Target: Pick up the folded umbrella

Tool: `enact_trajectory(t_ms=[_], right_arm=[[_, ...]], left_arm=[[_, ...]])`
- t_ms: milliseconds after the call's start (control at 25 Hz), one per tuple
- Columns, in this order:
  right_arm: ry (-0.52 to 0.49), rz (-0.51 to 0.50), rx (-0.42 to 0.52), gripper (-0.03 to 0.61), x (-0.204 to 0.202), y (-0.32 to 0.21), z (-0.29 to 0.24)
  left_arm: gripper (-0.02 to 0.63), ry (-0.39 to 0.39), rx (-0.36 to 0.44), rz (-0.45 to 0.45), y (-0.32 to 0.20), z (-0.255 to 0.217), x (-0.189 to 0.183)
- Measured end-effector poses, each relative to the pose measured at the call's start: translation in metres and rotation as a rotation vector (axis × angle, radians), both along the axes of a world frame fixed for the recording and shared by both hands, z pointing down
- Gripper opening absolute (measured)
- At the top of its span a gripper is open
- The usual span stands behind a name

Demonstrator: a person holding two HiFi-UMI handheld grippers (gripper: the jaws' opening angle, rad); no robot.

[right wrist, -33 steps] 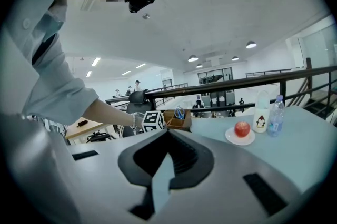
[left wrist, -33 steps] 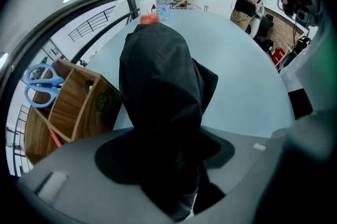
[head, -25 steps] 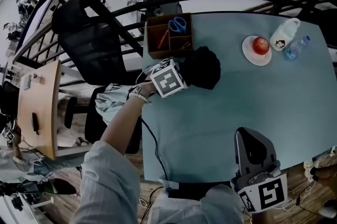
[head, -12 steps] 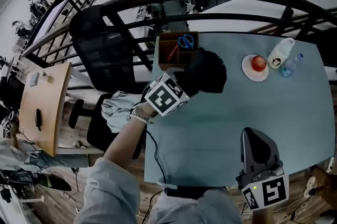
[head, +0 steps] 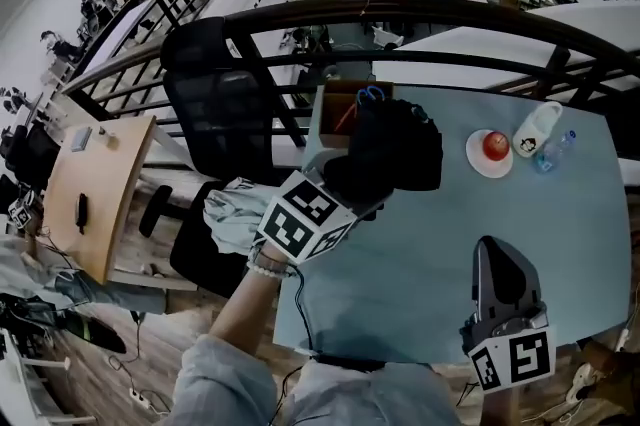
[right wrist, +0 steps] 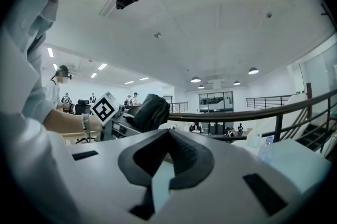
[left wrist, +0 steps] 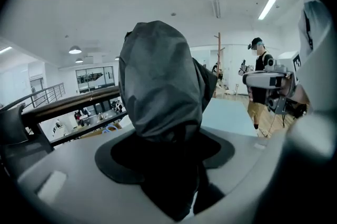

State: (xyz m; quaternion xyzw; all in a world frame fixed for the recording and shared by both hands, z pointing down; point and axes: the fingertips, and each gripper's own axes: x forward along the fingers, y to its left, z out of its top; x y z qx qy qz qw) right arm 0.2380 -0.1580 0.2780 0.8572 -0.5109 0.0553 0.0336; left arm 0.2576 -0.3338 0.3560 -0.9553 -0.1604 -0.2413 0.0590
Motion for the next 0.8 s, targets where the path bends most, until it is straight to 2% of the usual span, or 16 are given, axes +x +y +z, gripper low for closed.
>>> enact_trajectory(t_ms=[200, 400, 600, 800], right_arm=[[0.037, 0.009, 0.014, -0.002, 0.009, 0.004, -0.015], [0.078, 0.034, 0.021, -0.002, 0.022, 0.013, -0.027], [0.111, 0.028, 0.048, -0.002, 0.028, 0.010, -0.039], [0.112, -0.019, 0.057, -0.002, 0.017, -0.004, -0.041]], left_arm=[[0.279, 0.102, -0.050, -0.049, 0.005, -0.043, -0.017], [0.279, 0.162, -0.102, -0.093, 0.017, -0.072, -0.039], [0.279, 0.204, -0.105, -0.117, 0.028, -0.085, -0.061], [0.279, 0.218, -0.157, -0.147, 0.031, -0.089, -0.089]])
